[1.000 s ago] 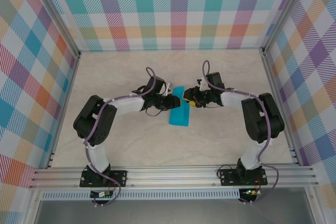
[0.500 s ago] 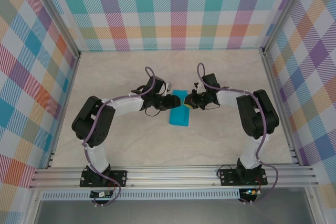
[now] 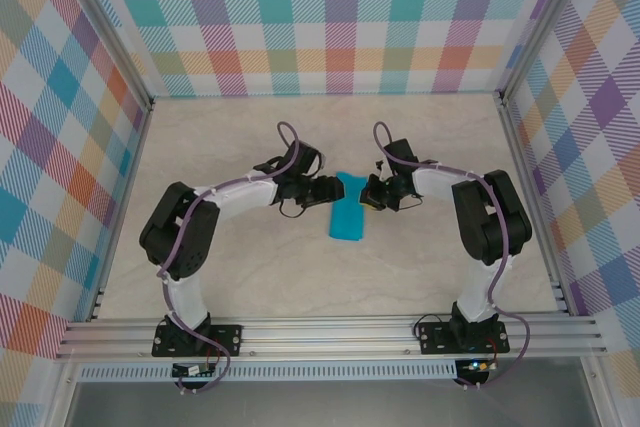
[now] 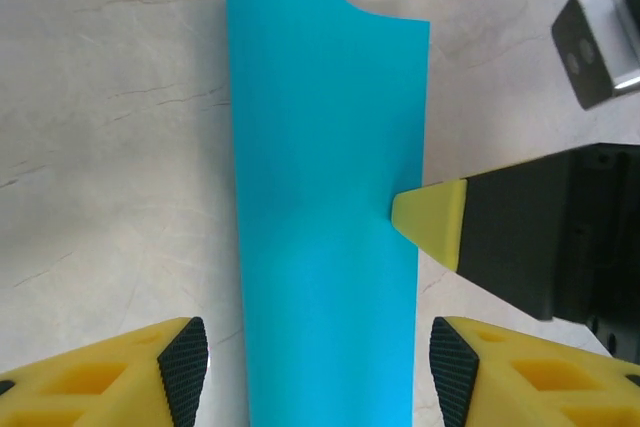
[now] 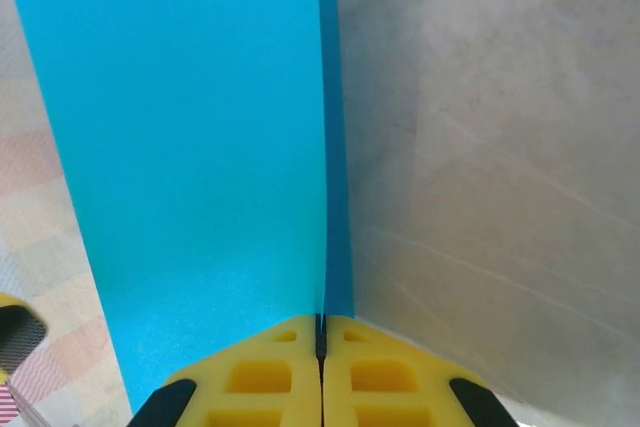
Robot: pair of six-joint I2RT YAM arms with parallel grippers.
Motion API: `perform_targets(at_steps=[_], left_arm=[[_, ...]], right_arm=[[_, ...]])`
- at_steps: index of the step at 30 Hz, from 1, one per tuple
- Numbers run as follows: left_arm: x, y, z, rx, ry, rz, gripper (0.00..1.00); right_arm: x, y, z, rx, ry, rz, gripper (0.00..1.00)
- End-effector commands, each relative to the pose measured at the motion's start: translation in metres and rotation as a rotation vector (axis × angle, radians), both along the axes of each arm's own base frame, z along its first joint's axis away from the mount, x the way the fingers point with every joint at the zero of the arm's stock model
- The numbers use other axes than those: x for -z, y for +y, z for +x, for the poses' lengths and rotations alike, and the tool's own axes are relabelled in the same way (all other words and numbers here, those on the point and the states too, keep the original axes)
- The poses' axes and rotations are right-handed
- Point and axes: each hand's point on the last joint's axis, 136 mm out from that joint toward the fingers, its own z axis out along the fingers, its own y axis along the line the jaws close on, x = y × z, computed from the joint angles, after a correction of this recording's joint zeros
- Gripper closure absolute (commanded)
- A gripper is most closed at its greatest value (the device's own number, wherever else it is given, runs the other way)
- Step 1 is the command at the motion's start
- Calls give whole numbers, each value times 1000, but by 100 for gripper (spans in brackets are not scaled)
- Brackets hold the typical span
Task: Fold a paper plane with a square sheet of paper (fold left side to right side)
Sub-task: First fold in half a square sheet of paper at the center of the table.
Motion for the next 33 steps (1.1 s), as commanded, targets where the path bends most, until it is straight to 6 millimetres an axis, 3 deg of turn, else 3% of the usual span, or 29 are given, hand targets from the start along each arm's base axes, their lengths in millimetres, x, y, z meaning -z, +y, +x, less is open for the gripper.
perform_targets(at_steps=[1, 15, 20, 28, 33], left_arm=[[10, -7, -4, 5, 35, 28, 40], [30, -18, -3, 17, 86, 25, 49], [41, -12, -4, -1, 101, 72, 57], [49, -7, -7, -4, 128, 103, 60], [49, -6, -7, -3, 126, 110, 60]], right_arm=[[-3, 2, 2, -19, -5, -3, 93], [-1, 12, 0, -42, 9, 46, 91], [-9, 8, 2, -38, -18, 26, 84], [-29, -29, -4, 5, -81, -142, 60], [-12, -55, -21, 18, -20, -276, 63]])
